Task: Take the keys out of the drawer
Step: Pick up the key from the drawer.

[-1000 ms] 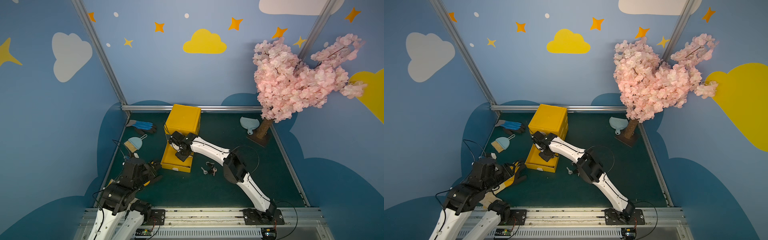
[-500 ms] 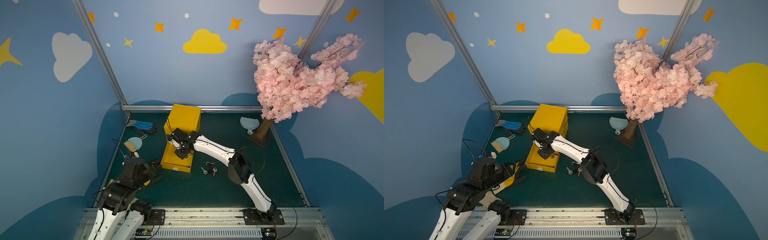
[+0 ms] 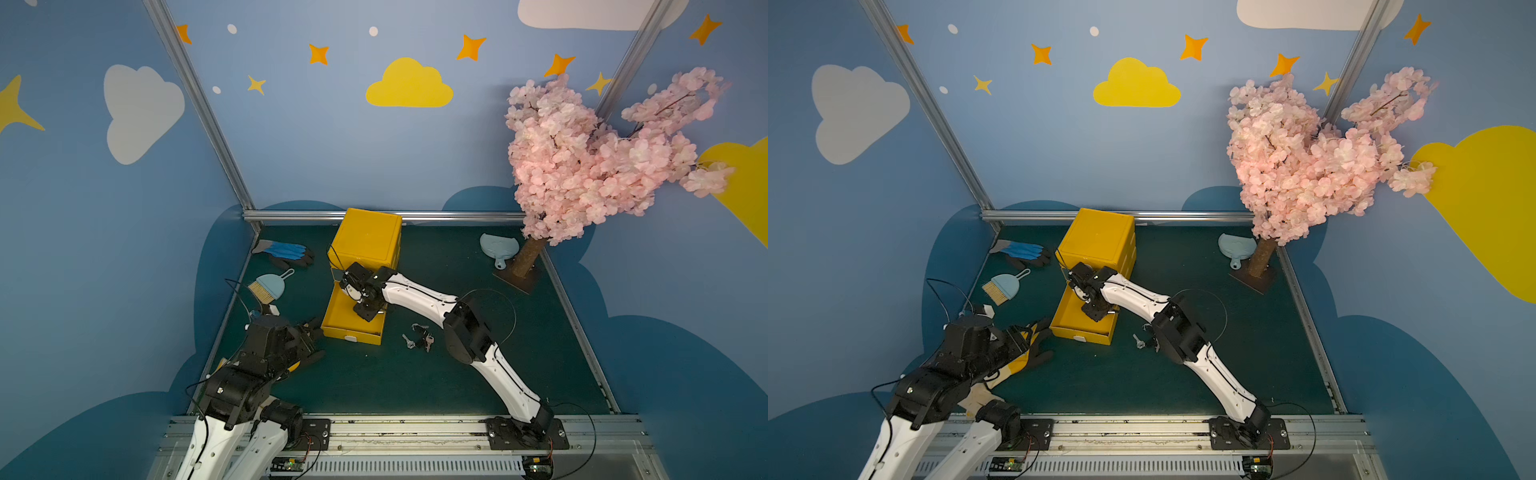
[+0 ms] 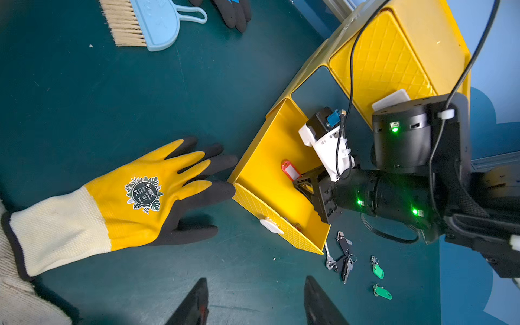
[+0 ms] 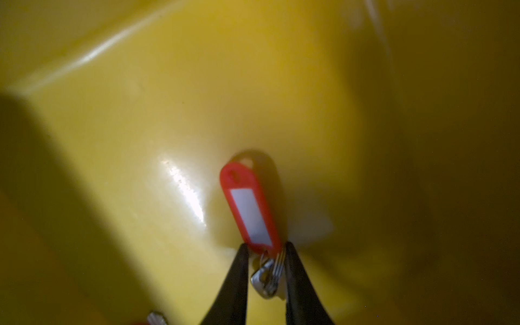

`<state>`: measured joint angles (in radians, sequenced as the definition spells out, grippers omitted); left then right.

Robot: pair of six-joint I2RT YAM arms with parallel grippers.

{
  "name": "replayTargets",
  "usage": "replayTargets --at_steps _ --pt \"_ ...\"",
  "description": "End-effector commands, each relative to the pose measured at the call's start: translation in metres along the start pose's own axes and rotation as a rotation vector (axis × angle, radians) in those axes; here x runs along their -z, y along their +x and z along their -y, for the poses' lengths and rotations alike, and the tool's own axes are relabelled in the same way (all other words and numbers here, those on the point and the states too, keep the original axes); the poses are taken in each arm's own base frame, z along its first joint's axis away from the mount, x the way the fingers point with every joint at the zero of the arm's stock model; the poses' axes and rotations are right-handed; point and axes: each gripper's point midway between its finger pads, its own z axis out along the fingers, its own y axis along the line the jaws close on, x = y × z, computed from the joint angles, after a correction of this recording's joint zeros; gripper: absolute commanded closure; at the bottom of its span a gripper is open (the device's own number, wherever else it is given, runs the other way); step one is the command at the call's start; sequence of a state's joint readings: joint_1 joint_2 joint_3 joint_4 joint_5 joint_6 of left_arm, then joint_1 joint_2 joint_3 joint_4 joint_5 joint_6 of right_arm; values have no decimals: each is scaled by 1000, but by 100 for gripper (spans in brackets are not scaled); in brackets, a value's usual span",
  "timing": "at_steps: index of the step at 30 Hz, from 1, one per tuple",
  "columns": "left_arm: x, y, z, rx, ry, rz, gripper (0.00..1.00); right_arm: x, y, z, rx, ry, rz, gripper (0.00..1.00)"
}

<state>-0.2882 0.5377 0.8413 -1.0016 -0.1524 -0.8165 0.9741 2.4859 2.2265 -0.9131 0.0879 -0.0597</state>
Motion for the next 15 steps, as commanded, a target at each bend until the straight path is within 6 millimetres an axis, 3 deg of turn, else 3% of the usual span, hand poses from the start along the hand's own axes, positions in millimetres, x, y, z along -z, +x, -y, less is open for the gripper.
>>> replayTargets --at_steps 1,10,15 --pt "-4 6 -5 8 -18 -27 44 -1 -10 1 4 -1 28 88" --pt "-8 4 1 5 -3 -26 44 26 -18 7 16 25 66 100" --pt "-10 -7 13 -67 28 0 45 70 -26 5 -10 4 116 100"
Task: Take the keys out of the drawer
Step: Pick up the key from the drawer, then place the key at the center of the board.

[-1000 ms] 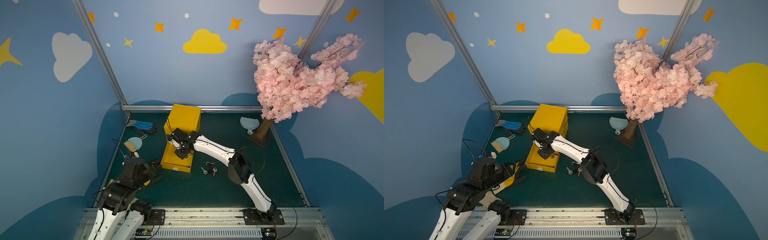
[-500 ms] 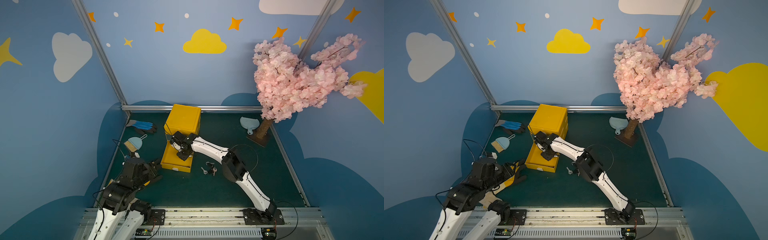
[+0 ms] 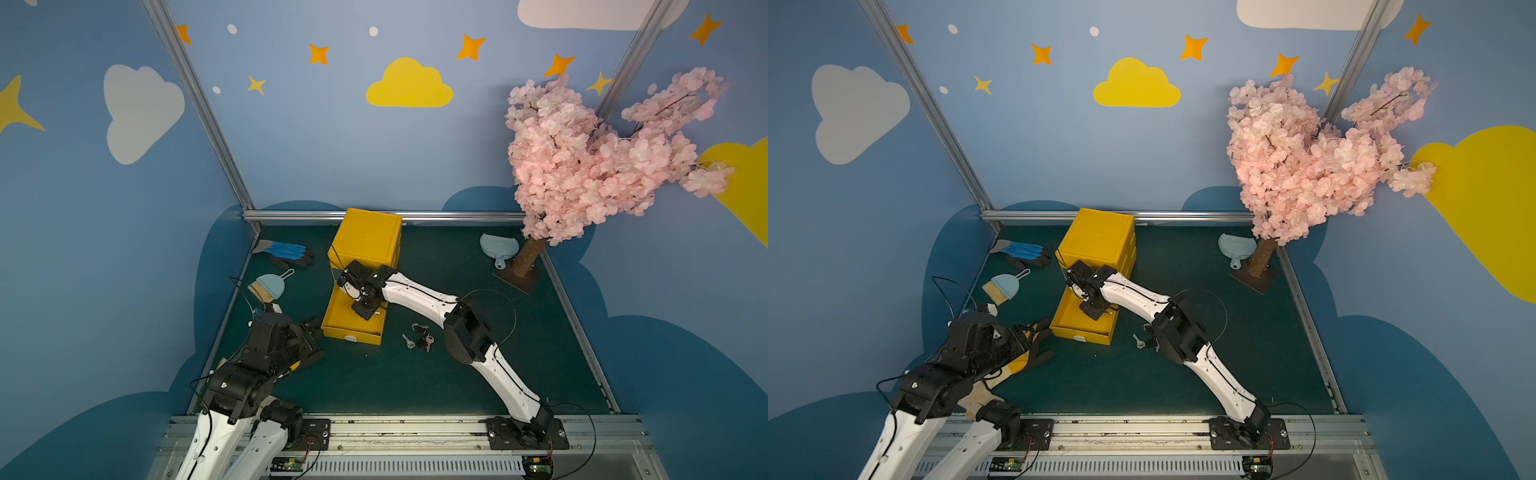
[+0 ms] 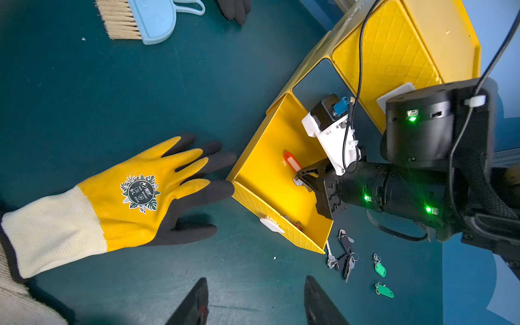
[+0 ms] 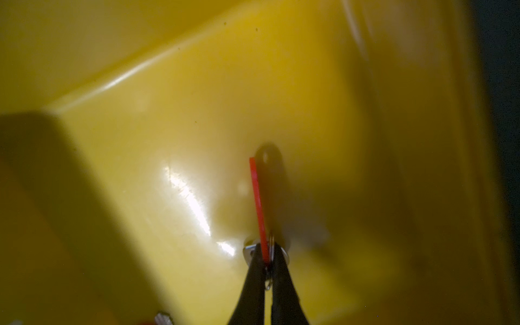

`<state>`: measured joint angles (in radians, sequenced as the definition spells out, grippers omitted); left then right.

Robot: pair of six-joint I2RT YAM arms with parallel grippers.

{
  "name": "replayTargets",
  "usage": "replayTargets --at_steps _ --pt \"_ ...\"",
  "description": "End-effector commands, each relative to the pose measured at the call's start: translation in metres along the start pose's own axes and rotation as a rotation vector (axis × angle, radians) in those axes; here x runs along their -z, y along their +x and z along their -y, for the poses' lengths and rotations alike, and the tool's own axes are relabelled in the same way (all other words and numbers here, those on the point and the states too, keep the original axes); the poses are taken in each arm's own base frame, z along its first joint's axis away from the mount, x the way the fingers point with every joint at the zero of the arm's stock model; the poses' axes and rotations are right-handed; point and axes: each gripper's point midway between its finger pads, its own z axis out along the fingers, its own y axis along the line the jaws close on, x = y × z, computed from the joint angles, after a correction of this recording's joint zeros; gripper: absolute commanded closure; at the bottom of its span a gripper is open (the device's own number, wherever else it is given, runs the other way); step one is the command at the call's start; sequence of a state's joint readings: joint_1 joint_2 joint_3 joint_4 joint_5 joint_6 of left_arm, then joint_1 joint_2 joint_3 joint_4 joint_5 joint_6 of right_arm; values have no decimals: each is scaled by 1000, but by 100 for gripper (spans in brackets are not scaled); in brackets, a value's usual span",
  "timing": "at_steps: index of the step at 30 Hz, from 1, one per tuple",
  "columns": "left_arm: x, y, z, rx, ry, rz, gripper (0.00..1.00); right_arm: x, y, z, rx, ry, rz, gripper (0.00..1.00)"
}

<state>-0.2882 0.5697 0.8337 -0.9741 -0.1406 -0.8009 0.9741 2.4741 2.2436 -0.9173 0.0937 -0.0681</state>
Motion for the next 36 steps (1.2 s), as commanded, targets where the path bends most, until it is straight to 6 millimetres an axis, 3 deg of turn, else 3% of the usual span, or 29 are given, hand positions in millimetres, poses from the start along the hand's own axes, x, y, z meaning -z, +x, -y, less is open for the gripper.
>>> replayTargets --at_steps 1,5,8,15,19,25,28,33,36 --pt "-3 -10 12 -67 34 24 45 69 -21 2 -24 -18 103 100" --pt "-6 -23 45 -190 148 44 45 109 -20 -4 -62 -68 147 100" --pt "-12 -31 57 -229 165 45 45 135 -10 -5 -88 -78 158 100" --pt "-29 -30 80 -283 251 15 45 169 48 8 -157 -24 113 100" --pt "-41 -25 80 -256 251 -22 47 164 95 21 -232 -13 44 100" --pt "-49 -17 86 -235 263 -96 47 130 151 41 -326 -15 -57 100" --pt "-54 -12 86 -244 257 -139 48 111 164 46 -343 -36 -118 100" --pt "-58 -2 87 -299 257 -208 50 98 164 47 -341 -53 -151 74" --pt "-60 10 89 -369 296 -255 50 104 158 49 -342 -63 -144 71"
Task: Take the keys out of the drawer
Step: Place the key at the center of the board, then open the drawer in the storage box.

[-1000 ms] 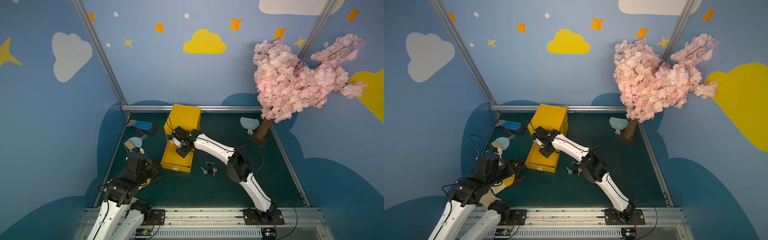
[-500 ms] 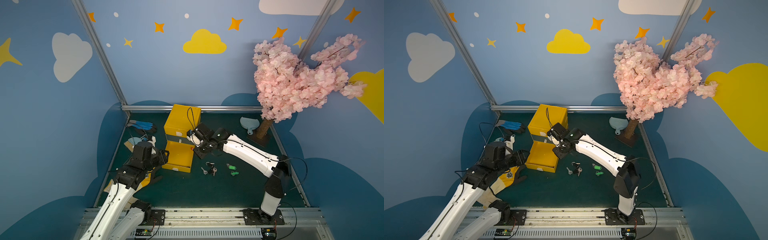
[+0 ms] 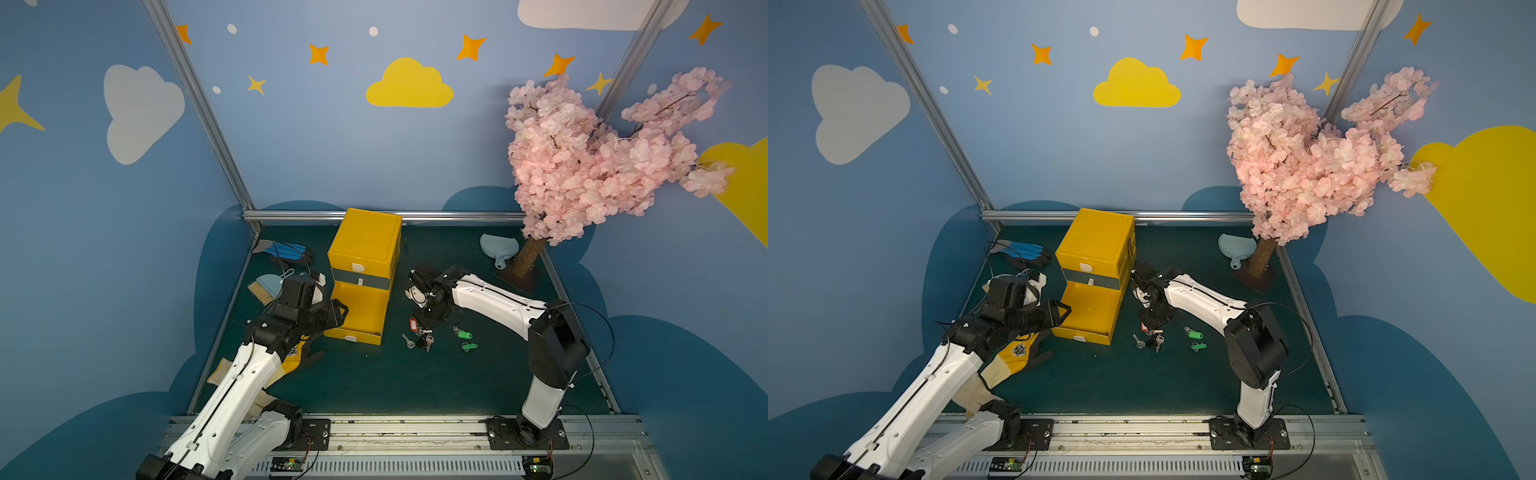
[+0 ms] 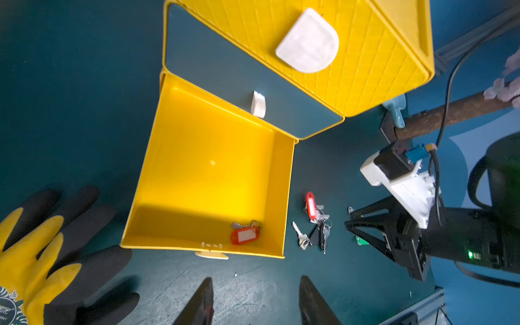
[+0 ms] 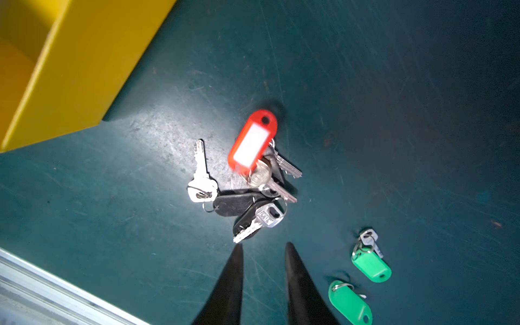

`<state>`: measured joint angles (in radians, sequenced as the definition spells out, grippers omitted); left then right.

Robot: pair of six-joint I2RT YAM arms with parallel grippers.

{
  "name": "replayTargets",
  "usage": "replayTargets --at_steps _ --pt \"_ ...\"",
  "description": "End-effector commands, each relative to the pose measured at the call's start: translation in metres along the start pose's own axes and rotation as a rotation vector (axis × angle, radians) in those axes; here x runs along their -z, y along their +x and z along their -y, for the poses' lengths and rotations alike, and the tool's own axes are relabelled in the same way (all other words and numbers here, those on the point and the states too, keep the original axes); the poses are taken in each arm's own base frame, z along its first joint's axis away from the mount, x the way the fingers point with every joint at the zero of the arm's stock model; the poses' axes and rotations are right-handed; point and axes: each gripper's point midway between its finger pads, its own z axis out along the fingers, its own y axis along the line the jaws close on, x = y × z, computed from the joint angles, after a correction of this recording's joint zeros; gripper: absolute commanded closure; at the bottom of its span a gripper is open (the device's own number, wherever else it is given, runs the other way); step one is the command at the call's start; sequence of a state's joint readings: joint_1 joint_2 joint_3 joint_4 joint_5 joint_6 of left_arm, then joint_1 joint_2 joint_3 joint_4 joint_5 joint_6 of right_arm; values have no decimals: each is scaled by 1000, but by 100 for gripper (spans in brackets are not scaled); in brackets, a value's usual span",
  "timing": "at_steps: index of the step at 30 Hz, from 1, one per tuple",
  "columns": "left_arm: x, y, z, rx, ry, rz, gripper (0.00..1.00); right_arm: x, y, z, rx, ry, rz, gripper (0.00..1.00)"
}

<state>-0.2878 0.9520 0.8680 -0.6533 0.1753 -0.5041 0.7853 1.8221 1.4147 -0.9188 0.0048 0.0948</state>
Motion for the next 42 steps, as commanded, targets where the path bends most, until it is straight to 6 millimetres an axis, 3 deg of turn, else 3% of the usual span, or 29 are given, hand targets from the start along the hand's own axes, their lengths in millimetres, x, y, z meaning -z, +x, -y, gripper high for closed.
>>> replayTargets --at_steps 1,6,10,18,22,27,32,42 --pt "1 8 14 -108 77 -59 51 14 -15 -6 6 -30 30 71" --pt "-13 19 26 -284 170 -163 51 41 -16 -16 29 -88 30 76" --pt "-22 15 41 -412 263 -207 52 62 -15 -19 31 -101 43 77" --pt "-61 21 43 -681 296 -381 52 61 5 -15 2 -85 -26 78" --pt "-81 33 39 -833 298 -396 51 59 10 -13 15 -78 -37 78" --pt "-107 50 29 -898 295 -454 51 56 9 -14 29 -87 -43 79" --pt "-127 49 7 -912 187 -463 51 54 10 -15 33 -92 -45 79" --pt "-143 70 -19 -986 95 -565 51 47 13 -14 74 -90 -57 81"
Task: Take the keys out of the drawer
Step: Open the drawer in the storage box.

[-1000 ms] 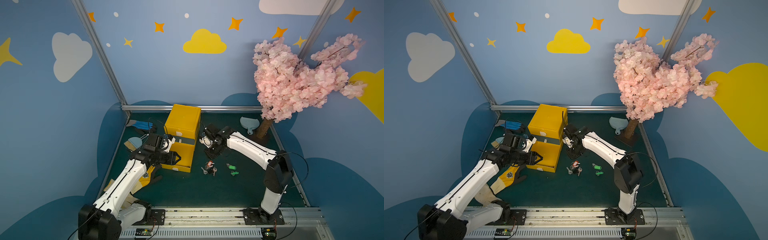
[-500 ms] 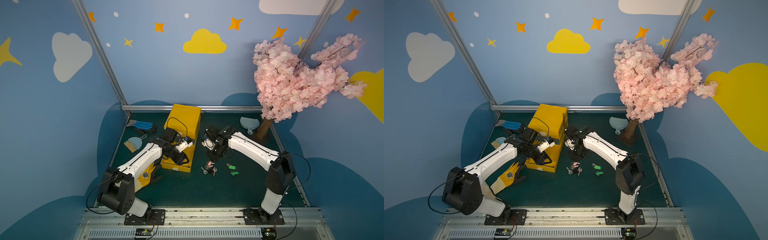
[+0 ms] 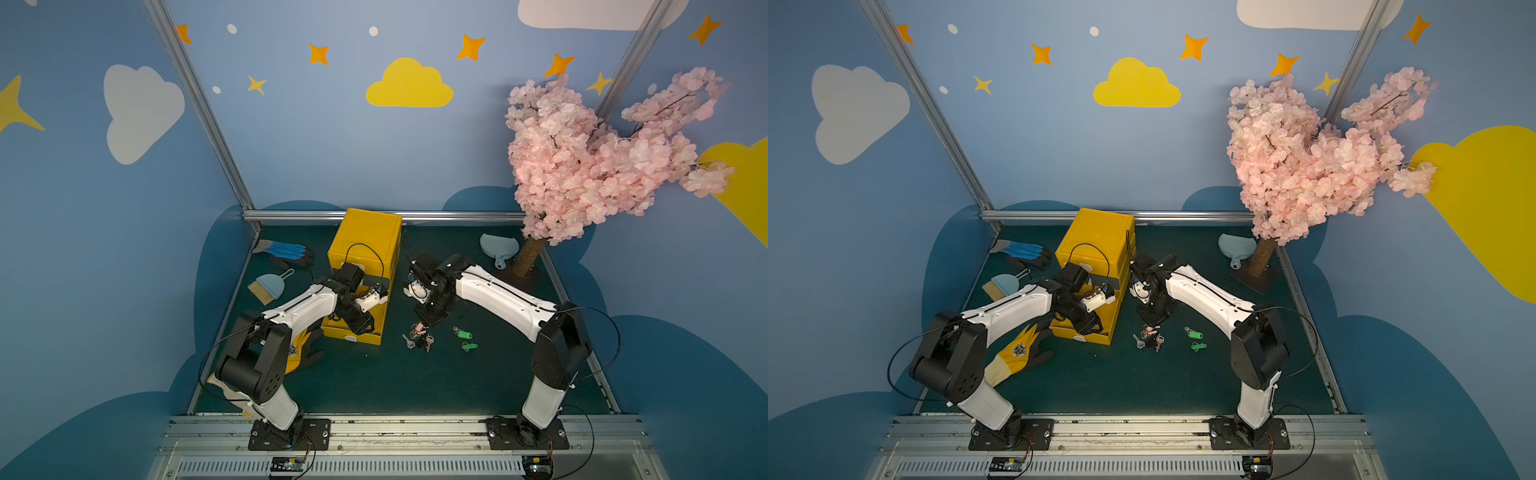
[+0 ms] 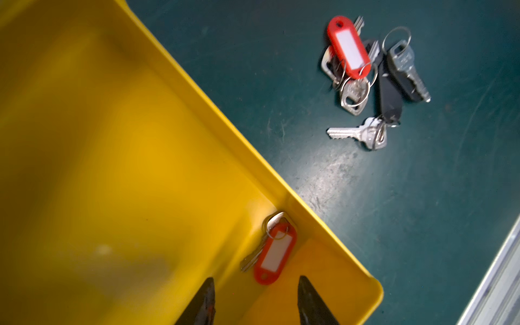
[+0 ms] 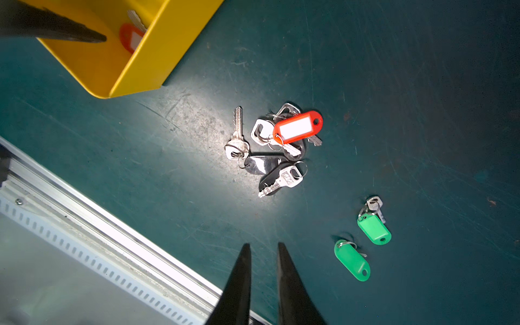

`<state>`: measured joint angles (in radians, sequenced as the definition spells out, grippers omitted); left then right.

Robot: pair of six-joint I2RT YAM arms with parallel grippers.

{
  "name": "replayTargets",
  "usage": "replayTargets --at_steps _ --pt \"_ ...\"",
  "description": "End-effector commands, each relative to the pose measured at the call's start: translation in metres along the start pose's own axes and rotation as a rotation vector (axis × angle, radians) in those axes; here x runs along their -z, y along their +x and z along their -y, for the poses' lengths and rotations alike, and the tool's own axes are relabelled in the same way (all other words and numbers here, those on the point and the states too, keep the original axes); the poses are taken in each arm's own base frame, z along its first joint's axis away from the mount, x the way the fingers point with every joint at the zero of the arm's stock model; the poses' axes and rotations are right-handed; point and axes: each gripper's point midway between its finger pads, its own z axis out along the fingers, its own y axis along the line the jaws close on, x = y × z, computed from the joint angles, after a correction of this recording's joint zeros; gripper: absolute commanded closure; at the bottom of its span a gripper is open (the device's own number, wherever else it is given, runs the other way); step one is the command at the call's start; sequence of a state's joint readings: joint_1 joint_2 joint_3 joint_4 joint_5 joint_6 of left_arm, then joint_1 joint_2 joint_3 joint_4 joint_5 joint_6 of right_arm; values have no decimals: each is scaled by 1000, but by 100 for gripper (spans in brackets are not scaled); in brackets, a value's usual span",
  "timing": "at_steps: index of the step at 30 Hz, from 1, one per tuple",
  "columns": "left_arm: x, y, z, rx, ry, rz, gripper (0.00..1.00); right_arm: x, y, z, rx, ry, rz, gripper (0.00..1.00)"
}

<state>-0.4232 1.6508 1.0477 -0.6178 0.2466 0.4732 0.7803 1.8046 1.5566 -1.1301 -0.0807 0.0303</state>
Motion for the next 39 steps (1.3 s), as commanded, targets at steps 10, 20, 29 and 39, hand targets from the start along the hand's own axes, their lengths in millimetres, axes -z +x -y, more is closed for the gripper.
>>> replayTargets --at_steps 10,20,29,39 --pt "-28 38 5 -159 9 -133 48 -3 10 6 35 15 -30 81" --pt "2 -4 -15 -96 -65 22 47 14 -13 -14 96 -77 37 83" --pt "99 -17 6 266 -191 314 50 38 -54 -59 142 -231 139 85" --pt "132 69 61 730 -160 582 75 32 -98 -152 238 -500 137 78"
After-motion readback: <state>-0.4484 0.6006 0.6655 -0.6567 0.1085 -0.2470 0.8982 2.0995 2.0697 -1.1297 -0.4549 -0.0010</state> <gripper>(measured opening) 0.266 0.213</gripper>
